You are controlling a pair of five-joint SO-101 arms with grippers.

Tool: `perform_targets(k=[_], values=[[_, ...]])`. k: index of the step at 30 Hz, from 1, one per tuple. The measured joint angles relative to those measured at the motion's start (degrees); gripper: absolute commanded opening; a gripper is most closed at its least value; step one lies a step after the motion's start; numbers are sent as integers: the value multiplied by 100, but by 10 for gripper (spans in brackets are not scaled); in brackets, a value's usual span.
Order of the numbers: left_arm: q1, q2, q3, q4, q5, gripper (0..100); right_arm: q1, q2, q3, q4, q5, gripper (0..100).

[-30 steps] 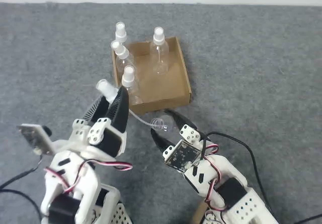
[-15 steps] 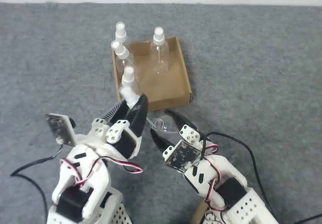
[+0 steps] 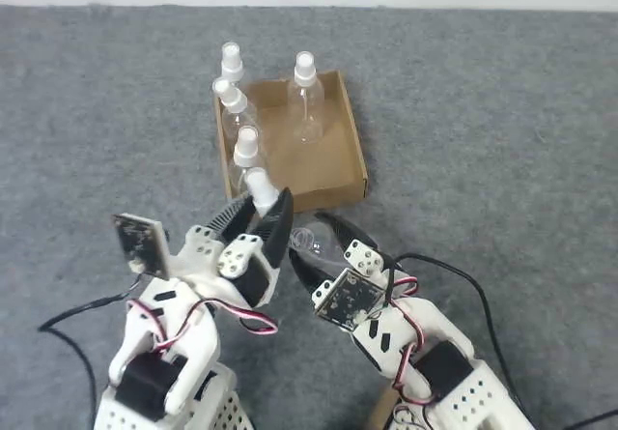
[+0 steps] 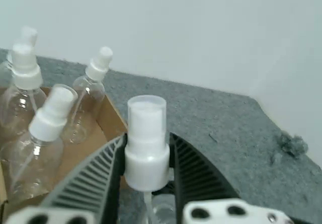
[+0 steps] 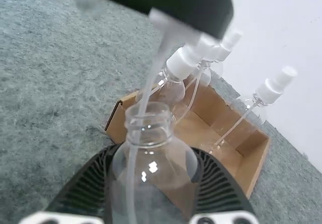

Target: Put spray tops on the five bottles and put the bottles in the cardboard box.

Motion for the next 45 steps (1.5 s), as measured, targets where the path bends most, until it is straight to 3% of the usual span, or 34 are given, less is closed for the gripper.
perform_targets(k=[13, 20, 31, 45], values=[[352, 18, 62, 9, -70, 17, 0, 0, 0, 0, -290, 26], [352, 9, 62, 9, -70, 171, 149, 0, 0, -114, -440, 27], [334, 18, 62, 132, -88, 322, 255, 0, 0, -114, -624, 27], [334, 18, 62, 167, -97, 341, 255, 0, 0, -167, -624, 28]])
